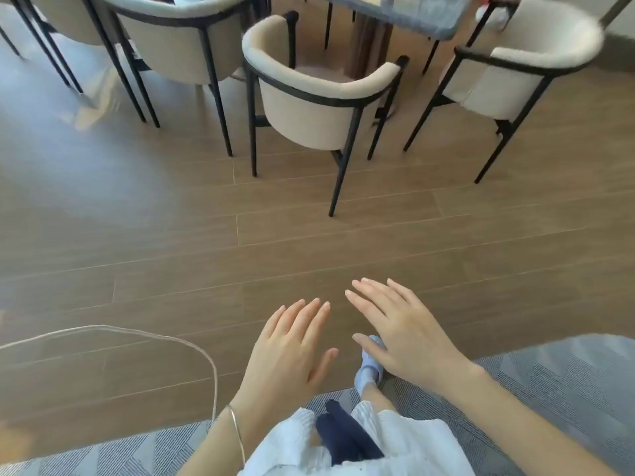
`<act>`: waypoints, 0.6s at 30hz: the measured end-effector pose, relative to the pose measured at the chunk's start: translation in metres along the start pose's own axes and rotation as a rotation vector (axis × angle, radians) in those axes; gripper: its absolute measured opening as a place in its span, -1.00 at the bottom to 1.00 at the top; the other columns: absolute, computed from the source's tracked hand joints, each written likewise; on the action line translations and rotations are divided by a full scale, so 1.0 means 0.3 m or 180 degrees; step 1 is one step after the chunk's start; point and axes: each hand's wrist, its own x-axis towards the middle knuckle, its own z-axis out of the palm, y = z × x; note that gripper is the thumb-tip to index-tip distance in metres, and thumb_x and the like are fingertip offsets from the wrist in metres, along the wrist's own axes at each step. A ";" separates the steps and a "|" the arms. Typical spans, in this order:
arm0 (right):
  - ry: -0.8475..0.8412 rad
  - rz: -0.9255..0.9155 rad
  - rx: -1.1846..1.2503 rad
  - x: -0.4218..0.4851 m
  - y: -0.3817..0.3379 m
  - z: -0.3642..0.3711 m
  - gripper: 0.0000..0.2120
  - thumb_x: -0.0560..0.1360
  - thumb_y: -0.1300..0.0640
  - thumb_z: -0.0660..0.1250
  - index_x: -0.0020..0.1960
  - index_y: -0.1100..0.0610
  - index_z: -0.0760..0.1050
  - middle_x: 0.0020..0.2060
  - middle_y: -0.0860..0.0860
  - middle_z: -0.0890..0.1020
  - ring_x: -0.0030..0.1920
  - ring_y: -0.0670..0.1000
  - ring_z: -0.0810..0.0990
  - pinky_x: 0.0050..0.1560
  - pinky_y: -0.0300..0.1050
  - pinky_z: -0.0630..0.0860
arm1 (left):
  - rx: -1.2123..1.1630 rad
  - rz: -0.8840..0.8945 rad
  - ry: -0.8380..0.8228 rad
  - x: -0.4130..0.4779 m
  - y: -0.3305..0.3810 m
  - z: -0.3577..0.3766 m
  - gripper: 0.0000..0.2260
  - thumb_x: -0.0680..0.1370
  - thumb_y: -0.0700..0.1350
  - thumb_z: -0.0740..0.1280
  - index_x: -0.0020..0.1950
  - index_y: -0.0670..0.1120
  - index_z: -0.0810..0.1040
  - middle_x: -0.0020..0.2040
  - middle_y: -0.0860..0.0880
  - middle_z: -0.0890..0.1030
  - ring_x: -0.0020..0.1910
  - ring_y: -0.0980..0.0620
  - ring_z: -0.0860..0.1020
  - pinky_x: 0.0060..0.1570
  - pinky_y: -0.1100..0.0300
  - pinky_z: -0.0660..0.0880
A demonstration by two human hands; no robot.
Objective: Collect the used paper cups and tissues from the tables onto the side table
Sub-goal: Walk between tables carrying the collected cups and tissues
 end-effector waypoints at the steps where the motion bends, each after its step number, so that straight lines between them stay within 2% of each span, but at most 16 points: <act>1: 0.0061 0.0044 -0.0005 -0.005 0.028 -0.008 -0.49 0.45 -0.05 0.27 0.33 0.16 0.39 0.31 0.07 0.46 0.34 0.04 0.38 0.32 0.09 0.33 | -0.0014 0.0043 -0.0001 0.025 0.012 -0.004 -0.51 0.53 0.12 0.10 0.34 -0.14 0.43 0.28 -0.07 0.51 0.26 -0.09 0.48 0.25 -0.05 0.40; 6: 0.0320 0.0305 0.0051 -0.031 0.201 -0.051 -0.48 0.43 -0.01 0.35 0.33 0.16 0.40 0.30 0.07 0.47 0.34 0.04 0.39 0.33 0.07 0.32 | 0.0073 0.0229 0.0146 0.221 0.092 -0.044 -0.50 0.53 0.12 0.10 0.36 -0.13 0.41 0.30 -0.07 0.50 0.28 -0.10 0.46 0.28 -0.04 0.36; 13: 0.0415 0.0427 0.0024 -0.097 0.529 -0.132 -0.48 0.47 -0.05 0.28 0.37 0.12 0.34 0.33 0.03 0.43 0.37 -0.01 0.35 0.36 0.02 0.27 | 0.0083 0.0136 0.0335 0.509 0.276 -0.050 -0.50 0.55 0.13 0.06 0.37 -0.13 0.39 0.31 -0.06 0.49 0.30 -0.09 0.43 0.29 -0.03 0.35; 18: 0.0450 0.0415 -0.0046 -0.104 0.786 -0.225 -0.48 0.48 -0.06 0.27 0.39 0.11 0.31 0.34 0.03 0.42 0.37 -0.01 0.33 0.38 0.01 0.23 | 0.0174 0.0339 0.0384 0.722 0.426 -0.021 -0.50 0.55 0.14 0.06 0.38 -0.10 0.38 0.32 -0.05 0.48 0.31 -0.09 0.43 0.32 -0.03 0.30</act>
